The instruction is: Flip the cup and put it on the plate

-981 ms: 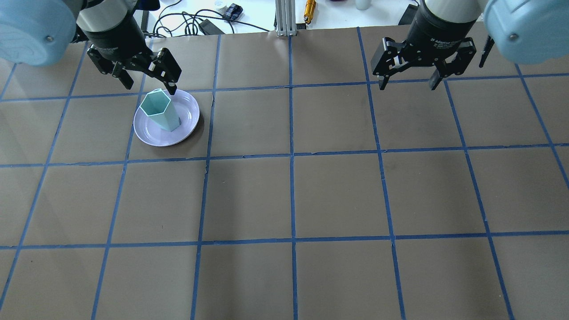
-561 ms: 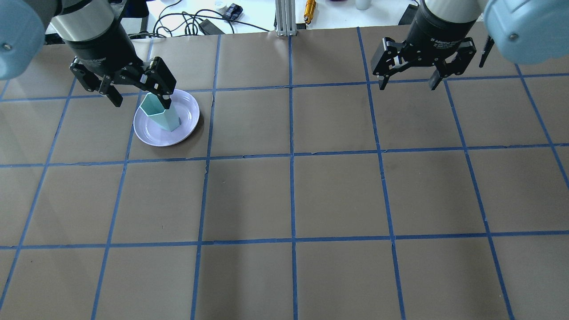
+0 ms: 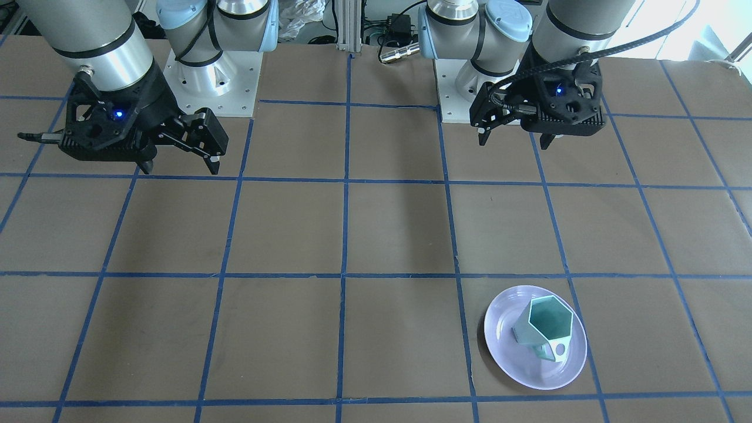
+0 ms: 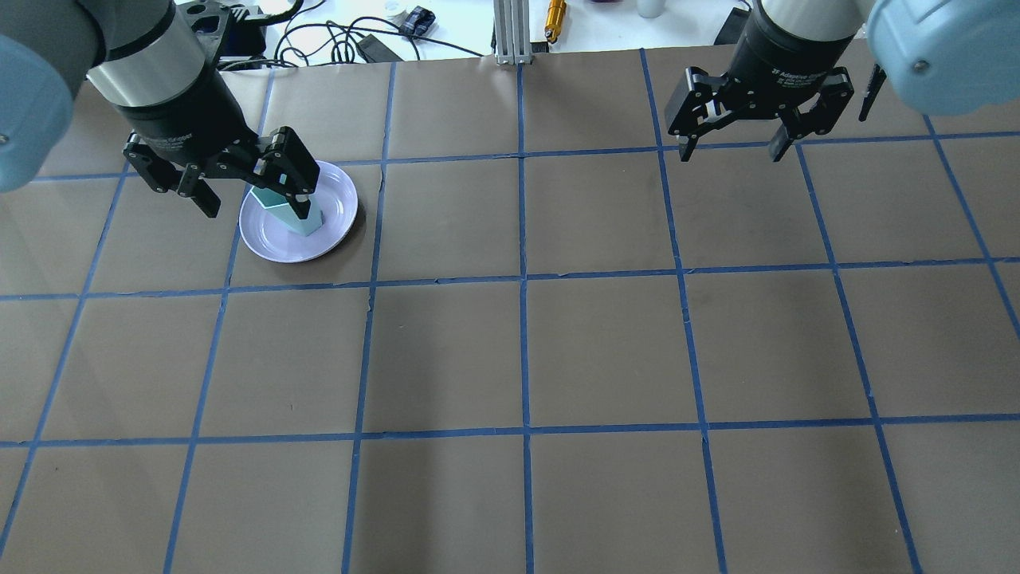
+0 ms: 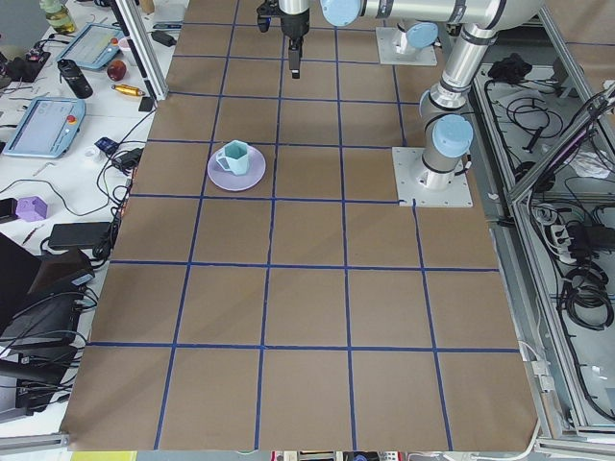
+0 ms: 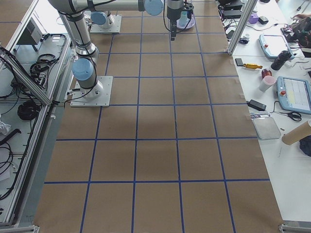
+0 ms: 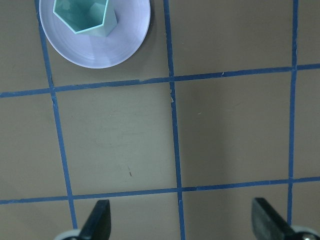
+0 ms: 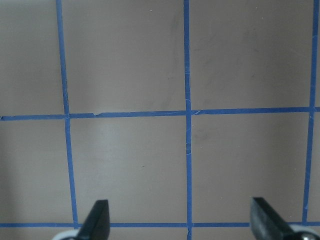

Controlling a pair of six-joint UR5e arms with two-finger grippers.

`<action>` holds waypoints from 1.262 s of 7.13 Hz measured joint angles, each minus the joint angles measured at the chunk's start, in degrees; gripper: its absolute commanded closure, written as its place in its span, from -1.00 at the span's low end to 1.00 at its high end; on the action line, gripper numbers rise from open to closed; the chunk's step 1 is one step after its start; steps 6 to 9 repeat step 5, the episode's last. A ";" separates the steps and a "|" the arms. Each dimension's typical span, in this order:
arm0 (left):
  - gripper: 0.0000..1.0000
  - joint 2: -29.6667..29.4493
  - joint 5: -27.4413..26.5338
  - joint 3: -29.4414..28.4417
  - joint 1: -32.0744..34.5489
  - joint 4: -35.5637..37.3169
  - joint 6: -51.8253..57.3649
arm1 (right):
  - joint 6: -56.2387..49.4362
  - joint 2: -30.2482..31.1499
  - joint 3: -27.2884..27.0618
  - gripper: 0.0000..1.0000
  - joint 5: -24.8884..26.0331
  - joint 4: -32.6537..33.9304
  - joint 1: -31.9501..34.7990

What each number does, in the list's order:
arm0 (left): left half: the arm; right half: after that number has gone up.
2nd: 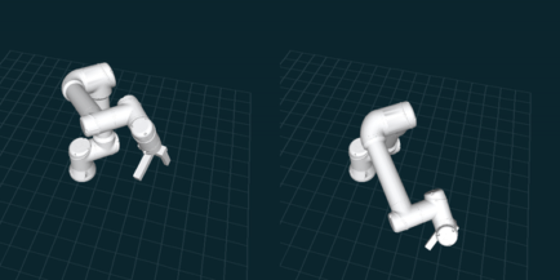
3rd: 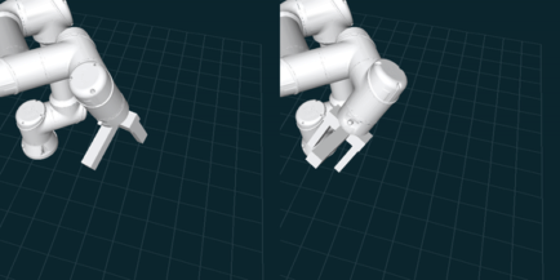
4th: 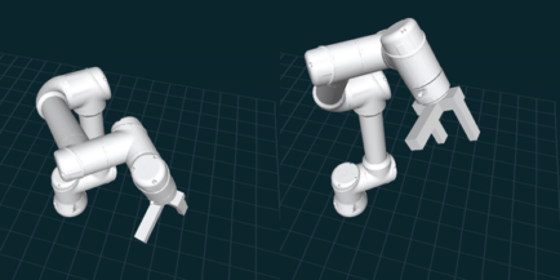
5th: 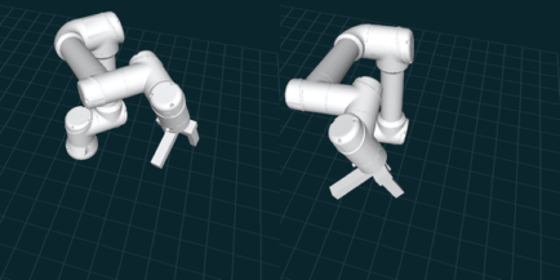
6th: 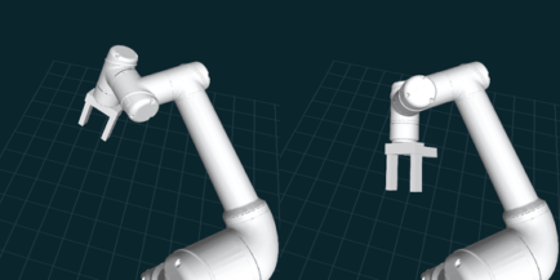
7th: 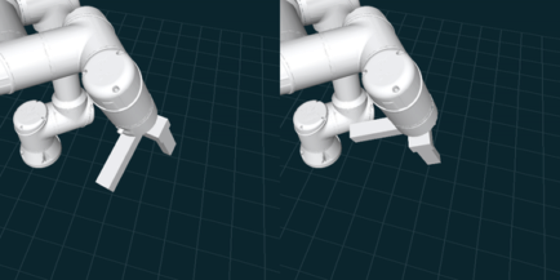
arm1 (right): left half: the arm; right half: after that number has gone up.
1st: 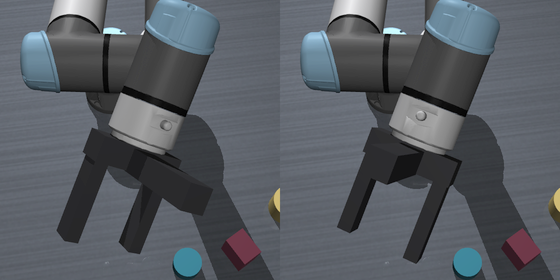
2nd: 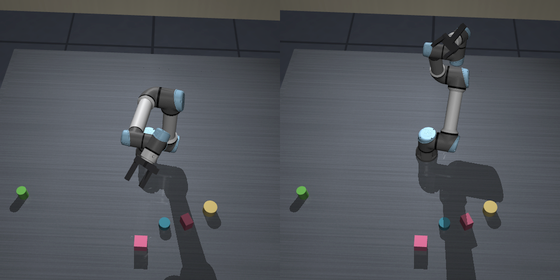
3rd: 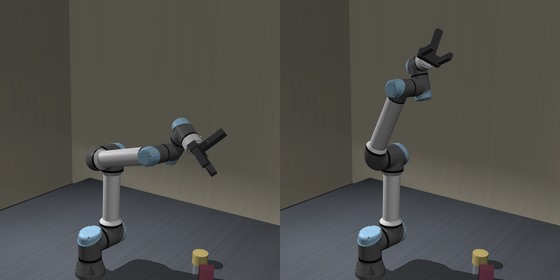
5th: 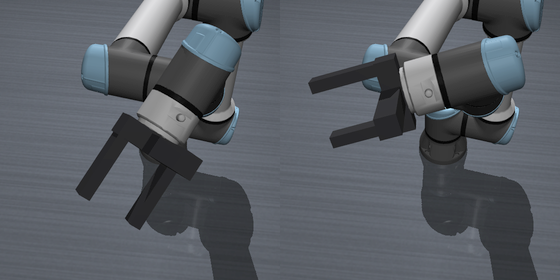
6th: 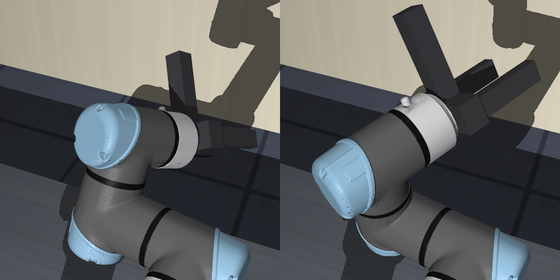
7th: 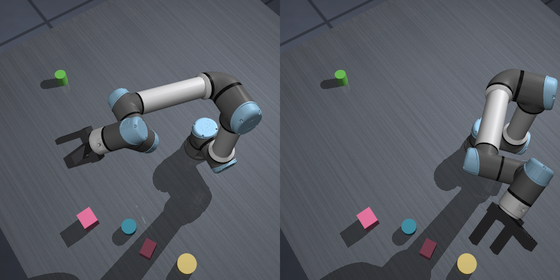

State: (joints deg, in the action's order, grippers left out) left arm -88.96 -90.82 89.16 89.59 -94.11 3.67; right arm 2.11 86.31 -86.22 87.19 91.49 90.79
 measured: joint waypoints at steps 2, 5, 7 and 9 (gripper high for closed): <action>-1.00 0.18 0.03 -0.07 -0.01 -0.01 -0.05 | 0.00 0.00 0.00 -1.00 0.00 0.00 0.00; -1.00 0.41 0.07 -0.05 -0.03 -0.02 0.28 | 0.00 0.00 0.00 -1.00 0.00 0.00 0.00; -1.00 0.41 0.07 -0.05 -0.03 -0.02 0.28 | 0.00 0.00 0.00 -1.00 0.00 0.00 0.00; -1.00 0.41 0.07 -0.05 -0.03 -0.02 0.28 | 0.00 0.00 0.00 -1.00 0.00 0.00 0.00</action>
